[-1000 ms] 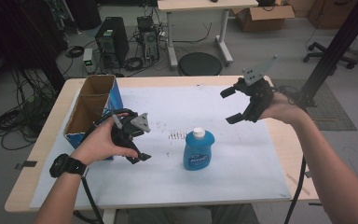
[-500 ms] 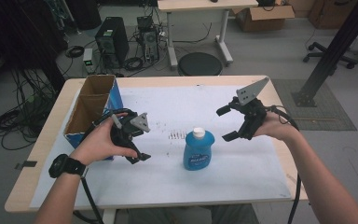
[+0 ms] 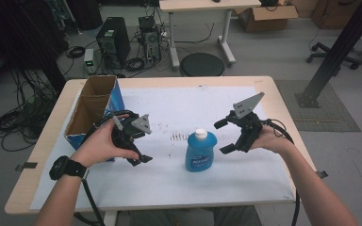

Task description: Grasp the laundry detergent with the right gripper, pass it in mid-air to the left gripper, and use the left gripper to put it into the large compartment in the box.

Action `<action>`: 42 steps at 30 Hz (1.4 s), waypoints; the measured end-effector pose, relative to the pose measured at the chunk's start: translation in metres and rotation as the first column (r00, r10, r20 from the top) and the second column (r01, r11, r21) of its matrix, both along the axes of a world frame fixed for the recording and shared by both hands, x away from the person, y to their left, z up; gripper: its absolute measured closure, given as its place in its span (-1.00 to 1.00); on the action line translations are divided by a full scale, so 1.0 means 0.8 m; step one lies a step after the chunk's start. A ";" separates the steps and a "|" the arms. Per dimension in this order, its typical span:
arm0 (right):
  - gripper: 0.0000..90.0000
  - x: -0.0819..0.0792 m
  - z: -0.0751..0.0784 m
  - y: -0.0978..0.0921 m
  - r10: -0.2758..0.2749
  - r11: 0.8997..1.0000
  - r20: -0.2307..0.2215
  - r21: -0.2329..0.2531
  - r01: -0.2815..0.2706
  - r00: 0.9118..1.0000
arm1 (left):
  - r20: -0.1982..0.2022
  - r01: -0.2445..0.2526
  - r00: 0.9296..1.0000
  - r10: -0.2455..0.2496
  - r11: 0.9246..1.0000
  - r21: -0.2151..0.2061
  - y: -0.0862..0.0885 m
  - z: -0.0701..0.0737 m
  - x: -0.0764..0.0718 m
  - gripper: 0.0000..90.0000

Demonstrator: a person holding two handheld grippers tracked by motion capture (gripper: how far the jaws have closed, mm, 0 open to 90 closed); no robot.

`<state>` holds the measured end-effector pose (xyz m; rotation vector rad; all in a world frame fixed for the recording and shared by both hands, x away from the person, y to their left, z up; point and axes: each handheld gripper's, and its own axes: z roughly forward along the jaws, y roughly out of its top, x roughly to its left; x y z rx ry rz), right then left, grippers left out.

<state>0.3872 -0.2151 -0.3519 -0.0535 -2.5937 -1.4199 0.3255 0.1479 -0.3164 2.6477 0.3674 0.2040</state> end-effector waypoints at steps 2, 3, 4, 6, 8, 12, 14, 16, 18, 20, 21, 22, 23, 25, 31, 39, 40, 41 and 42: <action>-0.96 -0.001 -0.005 0.003 -0.002 1.000 0.002 -0.001 0.002 1.000 | -0.002 -0.002 1.000 0.002 1.000 -0.007 0.000 -0.001 0.000 -0.92; -0.96 -0.002 -0.008 0.005 0.003 1.000 -0.003 0.004 -0.003 1.000 | -0.002 -0.003 1.000 0.003 1.000 -0.005 0.000 -0.001 0.000 -0.92; -0.96 -0.003 -0.011 0.006 0.007 1.000 -0.005 0.008 -0.007 1.000 | 0.001 -0.002 1.000 0.002 1.000 -0.005 0.000 -0.001 0.000 -0.92; -0.96 -0.004 -0.016 0.010 0.009 1.000 -0.010 0.002 -0.009 1.000 | -0.001 -0.006 1.000 0.006 1.000 -0.004 0.000 -0.002 -0.001 -0.92; -0.95 -0.004 -0.020 0.012 0.011 1.000 -0.009 0.000 -0.011 1.000 | -0.002 -0.004 1.000 0.004 1.000 -0.007 0.001 -0.002 -0.001 -0.92; -0.95 -0.005 -0.025 0.015 0.010 1.000 -0.013 0.002 -0.010 1.000 | -0.003 -0.007 1.000 0.007 1.000 -0.008 0.001 -0.003 0.000 -0.92; -0.94 -0.005 -0.027 0.017 0.006 1.000 -0.016 0.009 -0.006 1.000 | -0.003 -0.002 1.000 0.002 1.000 -0.008 0.000 -0.004 0.000 -0.92; -0.94 -0.005 -0.030 0.020 0.008 1.000 -0.020 0.019 -0.007 1.000 | -0.005 -0.002 1.000 0.002 1.000 -0.005 0.000 -0.005 0.000 -0.92; -0.94 -0.006 -0.035 0.024 0.009 1.000 -0.024 0.009 -0.009 1.000 | -0.003 -0.002 1.000 0.002 1.000 -0.002 -0.001 -0.006 0.000 -0.92; -0.94 -0.006 -0.038 0.027 0.003 1.000 -0.024 0.002 -0.003 1.000 | -0.008 -0.003 1.000 0.003 1.000 -0.006 -0.001 -0.006 0.000 -0.92; -0.94 -0.006 -0.040 0.028 0.000 1.000 -0.024 0.004 0.000 1.000 | -0.008 -0.003 1.000 0.003 1.000 -0.006 -0.001 -0.006 0.000 -0.92; -0.94 -0.007 -0.041 0.029 0.000 1.000 -0.024 0.007 0.000 1.000 | -0.006 0.002 1.000 -0.002 1.000 -0.007 -0.001 -0.006 0.001 -0.92; -0.94 -0.007 -0.042 0.030 0.005 1.000 -0.028 0.012 -0.004 1.000 | -0.008 0.000 1.000 0.000 1.000 -0.006 -0.001 -0.006 0.001 -0.92; -0.94 -0.008 -0.044 0.033 0.009 1.000 -0.029 0.019 -0.008 1.000 | -0.007 0.001 1.000 -0.001 1.000 -0.006 -0.001 -0.006 0.001 -0.92; -0.93 -0.009 -0.050 0.042 0.021 0.999 -0.031 0.031 -0.020 0.999 | -0.007 0.001 1.000 -0.001 1.000 -0.008 -0.001 -0.006 0.000 -0.92; -0.87 -0.010 -0.058 0.052 0.029 0.998 -0.042 0.049 -0.027 0.999 | -0.004 -0.001 1.000 0.000 1.000 -0.009 -0.001 -0.007 0.000 -0.92; -0.87 -0.010 -0.058 0.052 0.029 0.998 -0.042 0.049 -0.027 0.999 | -0.004 -0.001 1.000 0.000 1.000 -0.009 -0.001 -0.007 0.000 -0.92; -0.84 -0.009 -0.060 0.053 0.033 0.998 -0.045 0.057 -0.030 0.998 | -0.003 0.000 1.000 0.000 1.000 -0.010 0.000 -0.007 0.000 -0.92; -0.82 -0.009 -0.060 0.054 0.033 0.998 -0.047 0.058 -0.031 0.998 | -0.003 -0.002 1.000 0.001 1.000 -0.011 0.000 -0.007 0.000 -0.92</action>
